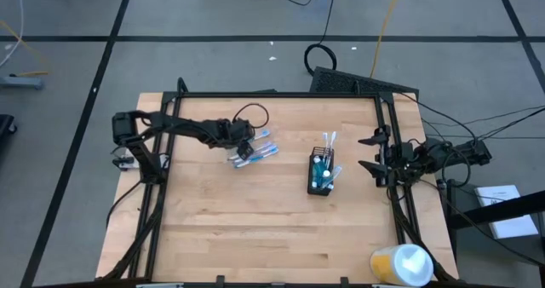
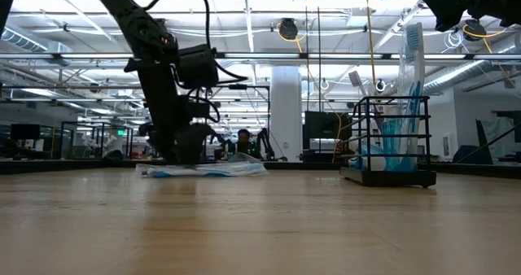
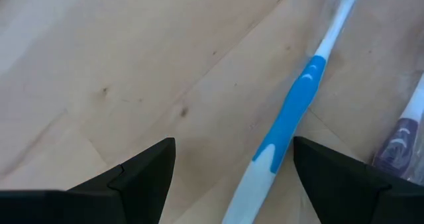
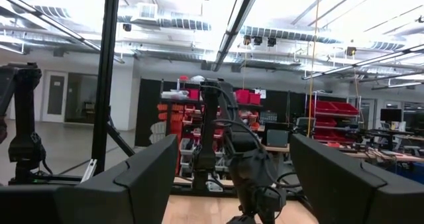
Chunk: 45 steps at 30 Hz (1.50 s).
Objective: Pick & Place toothbrushing station
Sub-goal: Put the blue toothbrush into the bottom section of the mesh organizer
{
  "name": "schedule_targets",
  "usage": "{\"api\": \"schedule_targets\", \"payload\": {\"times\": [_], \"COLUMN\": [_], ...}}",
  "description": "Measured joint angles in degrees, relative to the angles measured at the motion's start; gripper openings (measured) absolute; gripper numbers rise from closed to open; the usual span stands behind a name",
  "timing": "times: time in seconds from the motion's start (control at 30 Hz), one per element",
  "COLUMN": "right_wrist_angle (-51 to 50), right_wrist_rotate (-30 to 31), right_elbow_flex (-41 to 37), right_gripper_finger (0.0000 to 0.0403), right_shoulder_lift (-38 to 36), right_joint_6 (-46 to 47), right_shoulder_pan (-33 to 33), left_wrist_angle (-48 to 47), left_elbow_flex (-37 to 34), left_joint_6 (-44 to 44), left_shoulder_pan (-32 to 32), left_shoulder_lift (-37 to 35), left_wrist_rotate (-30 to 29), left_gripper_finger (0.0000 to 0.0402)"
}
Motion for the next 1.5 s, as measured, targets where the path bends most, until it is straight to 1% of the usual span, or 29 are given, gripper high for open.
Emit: {"api": "schedule_targets", "payload": {"times": [0.23,0.3,0.37,0.5,0.7,0.87,1.1,1.13,1.33,1.4,1.5], "right_wrist_angle": [-0.1,0.0,-0.1,-0.1,-0.5,-0.5,-1.0,-1.1,-1.2,-1.2,-1.3], "right_wrist_rotate": [0.0,0.0,0.0,0.0,0.0,0.0,0.0,0.0,0.0,0.0,0.0], "right_elbow_flex": [0.0,0.0,0.0,0.0,0.0,0.0,0.0,0.0,0.0,0.0,0.0], "right_gripper_finger": [0.0281,0.0281,0.0281,0.0281,0.0281,0.0281,0.0281,0.0281,0.0281,0.0281,0.0281], "right_shoulder_lift": [0.0,0.0,0.0,0.0,0.0,0.0,0.0,0.0,0.0,0.0,0.0], "right_joint_6": [0.0,0.0,0.0,0.0,0.0,0.0,1.0,1.0,1.3,1.5,1.5], "right_shoulder_pan": [0.0,0.0,0.0,0.0,0.0,0.0,0.0,0.0,0.0,0.0,0.0], "left_wrist_angle": [-0.4,-0.4,-0.4,-0.6,-0.8,-1.1,-1.2,-1.0,0.0,-0.6,-1.0], "left_elbow_flex": [0.0,0.0,-0.1,-0.1,-0.1,-0.2,-0.2,-0.2,-0.3,-0.5,-0.7], "left_joint_6": [1.3,1.8,2.0,2.4,1.7,1.8,1.0,0.7,1.2,1.3,1.7], "left_shoulder_pan": [0.1,0.2,0.2,0.1,0.0,0.1,0.1,0.1,0.0,-0.3,-0.4], "left_shoulder_lift": [0.0,0.0,0.0,0.1,0.1,0.2,0.2,0.2,-1.0,-2.5,-6.2], "left_wrist_rotate": [7.0,7.9,8.1,8.4,6.6,6.1,3.2,2.7,0.4,-1.3,-2.2], "left_gripper_finger": [0.0310,0.0306,0.0292,0.0241,0.0153,0.0098,0.0019,0.0014,0.0015,0.0015,0.0015]}}
